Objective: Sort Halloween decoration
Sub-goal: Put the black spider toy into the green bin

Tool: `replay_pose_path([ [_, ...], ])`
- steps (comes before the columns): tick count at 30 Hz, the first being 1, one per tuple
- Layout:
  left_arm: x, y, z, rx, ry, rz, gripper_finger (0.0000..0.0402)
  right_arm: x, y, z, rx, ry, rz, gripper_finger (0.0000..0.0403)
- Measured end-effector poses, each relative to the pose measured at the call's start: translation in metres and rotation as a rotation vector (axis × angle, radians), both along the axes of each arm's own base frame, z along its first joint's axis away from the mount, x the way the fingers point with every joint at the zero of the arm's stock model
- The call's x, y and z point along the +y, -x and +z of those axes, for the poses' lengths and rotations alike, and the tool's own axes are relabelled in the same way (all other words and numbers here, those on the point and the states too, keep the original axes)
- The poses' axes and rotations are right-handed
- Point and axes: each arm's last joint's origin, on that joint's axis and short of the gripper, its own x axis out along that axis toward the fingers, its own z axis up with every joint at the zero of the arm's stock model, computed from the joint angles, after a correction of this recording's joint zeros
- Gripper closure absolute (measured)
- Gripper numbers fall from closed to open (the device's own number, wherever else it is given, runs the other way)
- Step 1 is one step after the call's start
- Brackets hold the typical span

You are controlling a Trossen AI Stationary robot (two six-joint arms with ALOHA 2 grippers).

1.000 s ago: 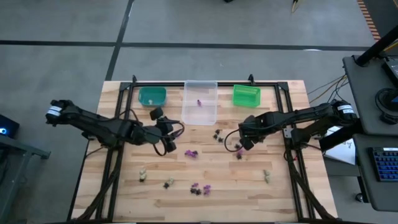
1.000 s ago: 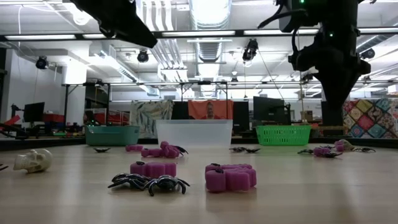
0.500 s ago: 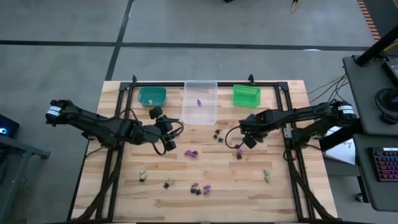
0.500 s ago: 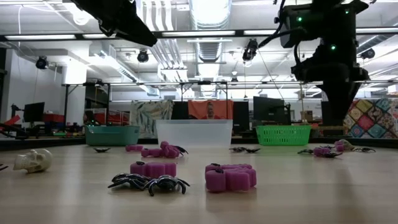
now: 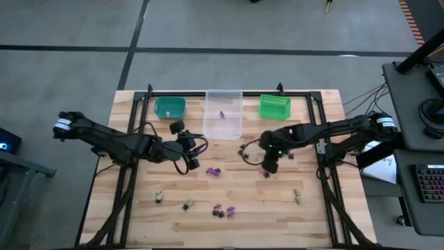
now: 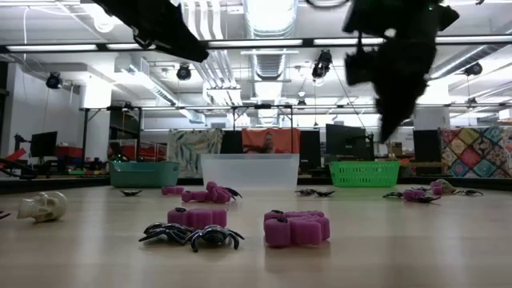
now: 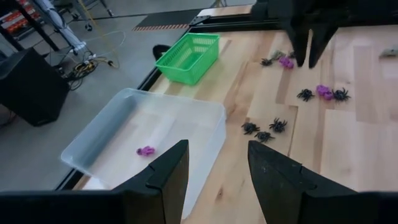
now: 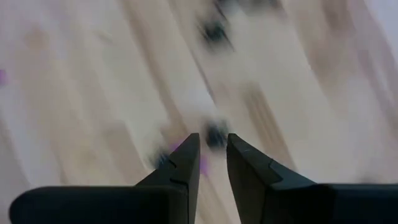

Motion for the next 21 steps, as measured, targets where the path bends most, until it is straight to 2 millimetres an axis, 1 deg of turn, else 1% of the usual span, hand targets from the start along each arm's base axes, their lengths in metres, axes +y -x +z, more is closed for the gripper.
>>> replay_pose_path([
  [4, -0.004, -0.010, -0.008, 0.009, 0.023, -0.059, 0.0253, 0.009, -0.009, -0.003, -0.159, 0.099, 0.122, 0.0336],
  [6, -0.006, -0.014, -0.012, 0.018, 0.033, -0.080, 0.0253, 0.013, -0.010, -0.010, -0.221, 0.170, 0.170, 0.0339],
  [9, -0.008, -0.020, -0.018, 0.028, 0.045, -0.106, 0.0253, 0.016, -0.008, -0.025, -0.317, 0.260, 0.217, 0.0344],
  [12, -0.011, -0.028, -0.025, 0.024, 0.068, -0.142, 0.0253, 0.015, -0.001, -0.043, -0.417, 0.293, 0.222, 0.0349],
  [15, -0.015, -0.040, -0.031, -0.021, 0.084, -0.162, 0.0253, 0.014, 0.009, -0.058, -0.494, 0.307, 0.206, 0.0354],
  [18, -0.019, -0.054, -0.041, -0.067, 0.081, -0.187, 0.0253, 0.013, 0.013, -0.063, -0.545, 0.321, 0.188, 0.0359],
  [21, -0.022, -0.067, -0.053, -0.112, 0.083, -0.209, 0.0253, 0.012, 0.014, -0.064, -0.532, 0.334, 0.178, 0.0360],
])
